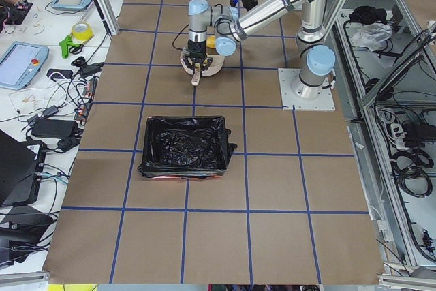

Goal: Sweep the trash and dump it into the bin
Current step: 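Move the brush behind the yellow potato piece with the right gripper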

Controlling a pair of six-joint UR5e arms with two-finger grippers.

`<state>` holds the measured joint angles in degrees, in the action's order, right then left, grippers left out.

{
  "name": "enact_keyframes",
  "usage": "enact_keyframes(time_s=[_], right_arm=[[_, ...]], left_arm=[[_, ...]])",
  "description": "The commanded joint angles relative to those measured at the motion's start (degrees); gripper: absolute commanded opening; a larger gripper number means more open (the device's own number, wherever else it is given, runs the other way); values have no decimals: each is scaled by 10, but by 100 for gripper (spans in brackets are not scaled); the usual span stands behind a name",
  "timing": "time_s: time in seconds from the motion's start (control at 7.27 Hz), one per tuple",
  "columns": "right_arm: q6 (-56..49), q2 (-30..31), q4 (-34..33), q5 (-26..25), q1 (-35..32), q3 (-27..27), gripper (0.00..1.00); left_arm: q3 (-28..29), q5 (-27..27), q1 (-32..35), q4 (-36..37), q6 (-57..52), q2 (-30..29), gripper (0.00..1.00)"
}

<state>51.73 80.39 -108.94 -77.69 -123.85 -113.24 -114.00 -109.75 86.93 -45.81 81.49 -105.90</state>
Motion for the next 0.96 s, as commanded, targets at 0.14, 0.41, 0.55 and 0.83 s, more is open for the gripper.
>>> enact_keyframes(time_s=[0.14,0.41,0.55,0.83], right_arm=[[2,-75,-17,20,-19,70,0],[3,-107,-21,21,-27,104,0],[3,-110,-21,21,-28,106,0],[3,-110,-21,23,-28,106,0]], left_arm=[[2,0,1,13,66,-7,0],[1,1,2,13,76,-11,0],[1,1,3,13,77,-11,0],[2,3,3,13,77,-12,0]])
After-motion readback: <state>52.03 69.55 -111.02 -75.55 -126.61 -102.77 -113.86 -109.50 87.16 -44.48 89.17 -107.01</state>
